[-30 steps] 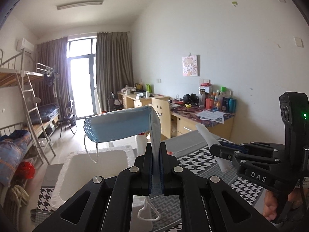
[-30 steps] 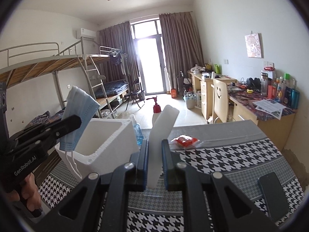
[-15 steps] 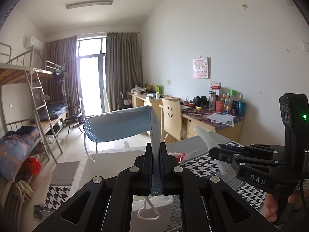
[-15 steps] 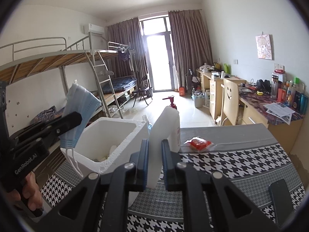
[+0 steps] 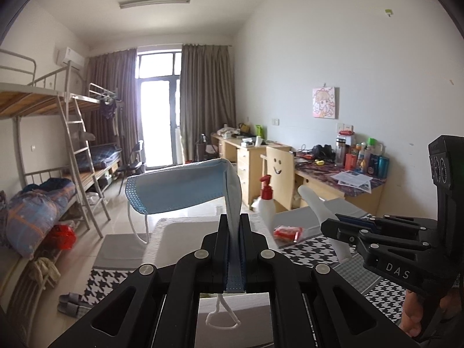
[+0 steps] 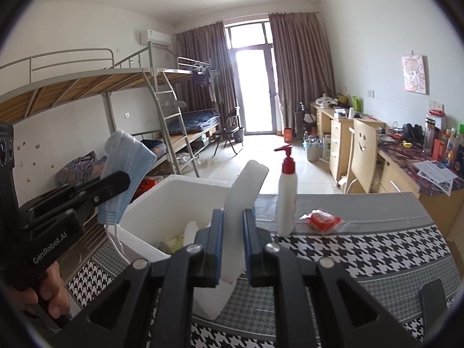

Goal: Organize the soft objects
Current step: 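Lift the blue mask toward the foam box with the left tool while the right tool carries the tube there, then lower the white foam tube into the foam box and open the right tool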

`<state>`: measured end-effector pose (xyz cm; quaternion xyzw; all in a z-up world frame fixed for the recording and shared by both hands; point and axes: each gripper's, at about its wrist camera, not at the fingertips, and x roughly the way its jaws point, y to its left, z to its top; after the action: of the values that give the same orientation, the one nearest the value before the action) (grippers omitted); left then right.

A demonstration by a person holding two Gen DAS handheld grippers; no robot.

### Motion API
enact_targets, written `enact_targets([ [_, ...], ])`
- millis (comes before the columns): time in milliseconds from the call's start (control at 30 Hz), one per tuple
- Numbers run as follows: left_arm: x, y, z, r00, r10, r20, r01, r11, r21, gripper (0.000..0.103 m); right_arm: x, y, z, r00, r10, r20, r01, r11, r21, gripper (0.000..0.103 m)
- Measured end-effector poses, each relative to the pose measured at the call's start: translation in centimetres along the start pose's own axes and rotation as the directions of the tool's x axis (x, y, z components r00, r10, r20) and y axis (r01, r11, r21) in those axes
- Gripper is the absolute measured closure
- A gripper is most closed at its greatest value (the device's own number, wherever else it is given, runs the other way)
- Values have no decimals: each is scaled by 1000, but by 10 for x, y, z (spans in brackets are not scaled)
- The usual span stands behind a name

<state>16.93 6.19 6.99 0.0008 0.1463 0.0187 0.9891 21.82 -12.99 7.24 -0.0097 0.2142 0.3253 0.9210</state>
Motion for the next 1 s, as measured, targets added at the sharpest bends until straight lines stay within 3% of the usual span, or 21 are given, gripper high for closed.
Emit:
enact_targets([
  [533, -10, 30, -4, 996, 93, 16, -93, 995, -39, 97, 24, 27, 8, 998, 52, -32, -53, 998, -43, 87],
  [1000, -19, 48, -11, 992, 122, 12, -121, 990, -68, 97, 45, 39, 10, 994, 77, -83, -83, 994, -65, 87],
])
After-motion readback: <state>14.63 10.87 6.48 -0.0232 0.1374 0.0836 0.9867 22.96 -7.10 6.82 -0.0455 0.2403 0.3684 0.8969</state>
